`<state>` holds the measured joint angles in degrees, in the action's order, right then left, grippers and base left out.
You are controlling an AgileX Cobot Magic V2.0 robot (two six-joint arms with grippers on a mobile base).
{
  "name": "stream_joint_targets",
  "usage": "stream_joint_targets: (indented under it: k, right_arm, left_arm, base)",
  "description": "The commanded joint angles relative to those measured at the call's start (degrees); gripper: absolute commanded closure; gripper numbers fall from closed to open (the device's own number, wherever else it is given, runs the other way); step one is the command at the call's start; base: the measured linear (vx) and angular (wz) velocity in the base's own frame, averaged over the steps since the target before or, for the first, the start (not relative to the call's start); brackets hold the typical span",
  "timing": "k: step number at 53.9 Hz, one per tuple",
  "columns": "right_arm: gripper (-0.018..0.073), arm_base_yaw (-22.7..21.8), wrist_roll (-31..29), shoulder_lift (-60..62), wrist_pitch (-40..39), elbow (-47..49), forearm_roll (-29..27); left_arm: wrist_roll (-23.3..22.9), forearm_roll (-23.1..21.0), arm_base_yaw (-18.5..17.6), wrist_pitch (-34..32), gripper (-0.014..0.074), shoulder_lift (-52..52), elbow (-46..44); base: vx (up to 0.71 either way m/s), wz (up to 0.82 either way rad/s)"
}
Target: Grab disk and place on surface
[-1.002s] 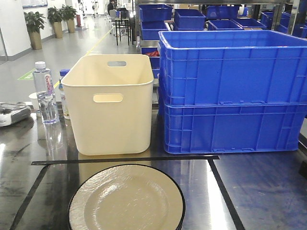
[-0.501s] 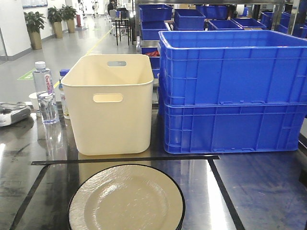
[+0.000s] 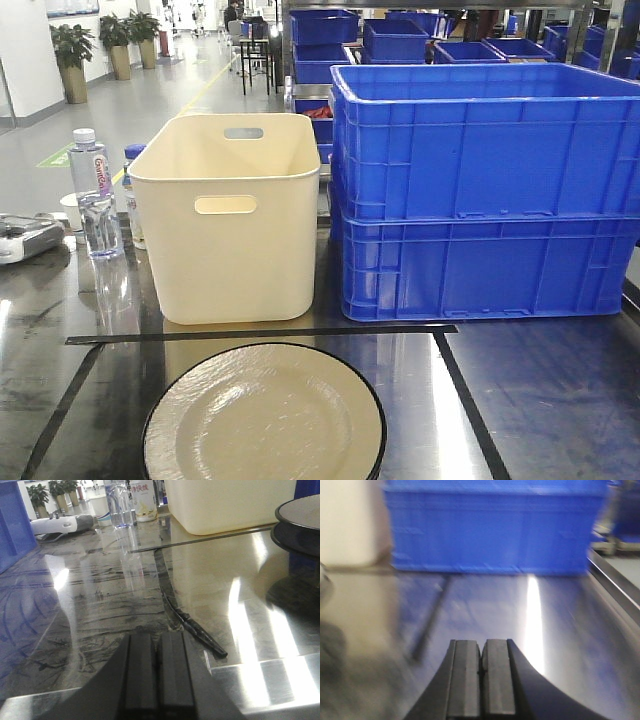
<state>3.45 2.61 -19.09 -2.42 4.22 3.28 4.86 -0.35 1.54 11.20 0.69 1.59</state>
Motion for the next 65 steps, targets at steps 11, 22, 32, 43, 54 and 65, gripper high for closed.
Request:
stream_joint_targets:
  k: [11, 22, 32, 43, 54, 65]
  right_arm:
    - [0.0568, -3.66, 0.16, 17.98, 0.44, -5.69, 2.20]
    - [0.0568, -3.68, 0.22, 20.18, 0.67, -5.69, 2.20]
    - [0.0568, -3.63, 0.36, 20.18, 0.67, -5.69, 2.20]
    - [0.0568, -3.63, 0.36, 20.18, 0.72, -5.69, 2.20]
    - [0.0568, -3.63, 0.36, 20.18, 0.72, -5.69, 2.20]
    - [0.0568, -3.63, 0.36, 20.18, 0.72, -5.69, 2.20]
  left_arm:
    - [-0.50, -0.06, -0.45, -4.99, 0.0595, 0.90, 1.42]
    - [-0.50, -0.06, -0.45, -4.98, 0.0595, 0.86, 1.42]
    - [-0.50, -0.06, -0.45, -4.98, 0.0595, 0.86, 1.42]
    - [-0.50, -0.06, -0.45, -4.98, 0.0595, 0.86, 1.42]
    - [-0.50, -0.01, -0.45, -4.99, 0.0595, 0.86, 1.42]
    - [-0.50, -0.01, -0.45, -4.99, 0.0595, 0.86, 1.42]
  base:
    - [0.00, 0.00]
    - [0.00, 0.00]
    - [0.00, 0.00]
    - [0.00, 0.00]
    - [0.00, 0.00]
    - [0.00, 0.00]
